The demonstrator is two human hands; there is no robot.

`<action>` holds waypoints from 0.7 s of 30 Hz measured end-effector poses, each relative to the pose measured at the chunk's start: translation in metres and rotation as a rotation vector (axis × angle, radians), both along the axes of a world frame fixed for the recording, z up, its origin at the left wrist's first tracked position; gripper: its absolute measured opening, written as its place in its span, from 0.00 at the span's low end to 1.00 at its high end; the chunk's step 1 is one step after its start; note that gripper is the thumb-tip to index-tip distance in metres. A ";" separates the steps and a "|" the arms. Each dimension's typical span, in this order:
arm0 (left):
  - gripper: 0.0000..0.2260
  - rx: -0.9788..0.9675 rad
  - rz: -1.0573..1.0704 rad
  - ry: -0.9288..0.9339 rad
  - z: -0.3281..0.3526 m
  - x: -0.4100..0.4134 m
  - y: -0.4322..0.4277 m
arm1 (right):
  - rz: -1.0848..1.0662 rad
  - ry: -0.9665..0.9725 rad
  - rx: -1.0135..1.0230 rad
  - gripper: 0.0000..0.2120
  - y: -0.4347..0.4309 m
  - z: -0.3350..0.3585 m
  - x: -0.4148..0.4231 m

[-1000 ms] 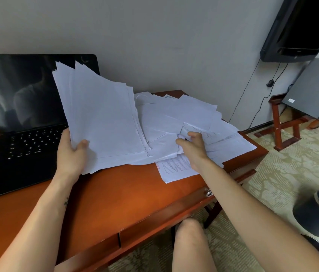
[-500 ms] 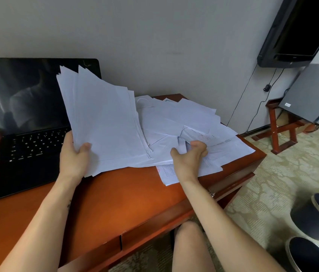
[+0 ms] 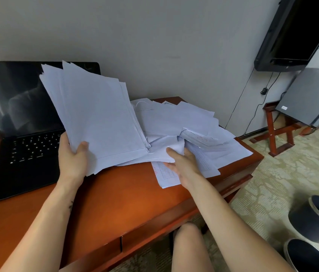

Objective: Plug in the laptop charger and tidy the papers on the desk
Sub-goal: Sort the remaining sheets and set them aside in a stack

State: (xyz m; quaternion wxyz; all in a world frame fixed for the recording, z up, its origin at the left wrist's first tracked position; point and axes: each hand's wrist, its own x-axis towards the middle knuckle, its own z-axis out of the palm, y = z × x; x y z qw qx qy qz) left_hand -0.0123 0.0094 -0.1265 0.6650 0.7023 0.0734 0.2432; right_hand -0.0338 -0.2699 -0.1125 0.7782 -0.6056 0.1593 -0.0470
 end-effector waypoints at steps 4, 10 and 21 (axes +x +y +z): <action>0.21 -0.019 0.014 -0.014 0.002 -0.002 -0.002 | 0.054 -0.070 -0.097 0.07 0.002 0.007 -0.004; 0.21 -0.056 0.012 -0.009 0.002 -0.002 -0.004 | 0.143 -0.123 -0.097 0.06 0.002 0.015 -0.011; 0.21 -0.067 -0.015 -0.005 0.003 -0.002 -0.005 | 0.182 0.008 0.053 0.20 -0.031 0.002 -0.027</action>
